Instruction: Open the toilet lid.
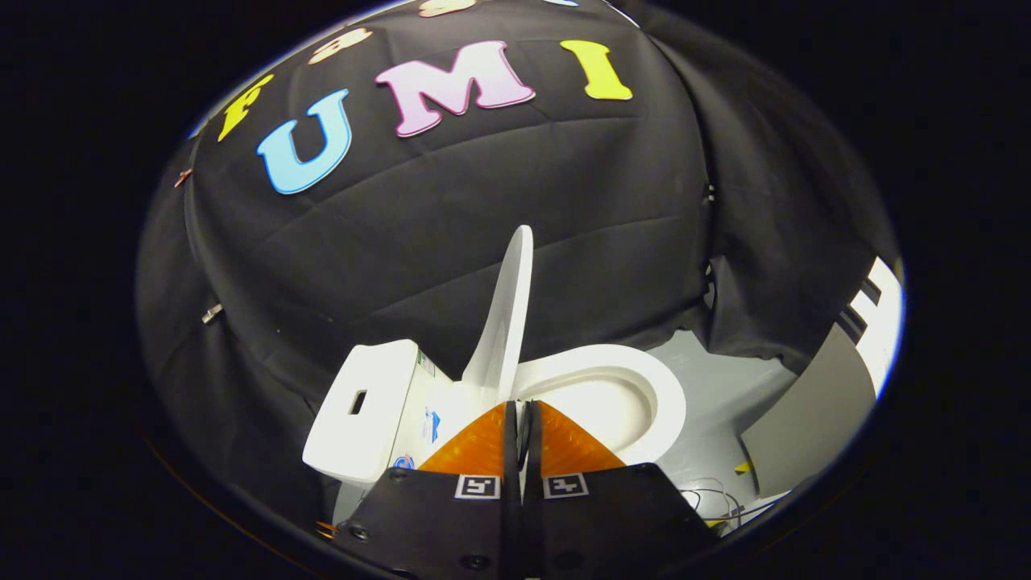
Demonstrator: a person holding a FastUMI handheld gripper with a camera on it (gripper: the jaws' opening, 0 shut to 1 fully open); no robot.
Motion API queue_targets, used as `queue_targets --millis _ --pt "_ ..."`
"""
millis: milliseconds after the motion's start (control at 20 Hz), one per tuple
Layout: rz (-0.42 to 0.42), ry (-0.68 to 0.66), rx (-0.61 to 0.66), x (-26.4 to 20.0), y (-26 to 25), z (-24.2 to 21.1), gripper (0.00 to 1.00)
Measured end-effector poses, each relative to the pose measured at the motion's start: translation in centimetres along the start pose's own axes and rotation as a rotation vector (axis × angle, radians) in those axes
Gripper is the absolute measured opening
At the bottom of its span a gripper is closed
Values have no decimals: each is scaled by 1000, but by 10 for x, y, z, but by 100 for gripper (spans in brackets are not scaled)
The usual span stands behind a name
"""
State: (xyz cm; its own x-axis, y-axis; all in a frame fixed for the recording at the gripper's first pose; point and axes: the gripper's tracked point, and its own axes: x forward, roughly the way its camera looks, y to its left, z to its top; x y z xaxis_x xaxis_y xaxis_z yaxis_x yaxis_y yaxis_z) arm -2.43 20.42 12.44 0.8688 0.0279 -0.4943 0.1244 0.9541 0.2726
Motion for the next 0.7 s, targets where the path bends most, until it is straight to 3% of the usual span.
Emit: queue_targets --millis 700 --pt "-76 -44 -187 -20 130 -12 5"
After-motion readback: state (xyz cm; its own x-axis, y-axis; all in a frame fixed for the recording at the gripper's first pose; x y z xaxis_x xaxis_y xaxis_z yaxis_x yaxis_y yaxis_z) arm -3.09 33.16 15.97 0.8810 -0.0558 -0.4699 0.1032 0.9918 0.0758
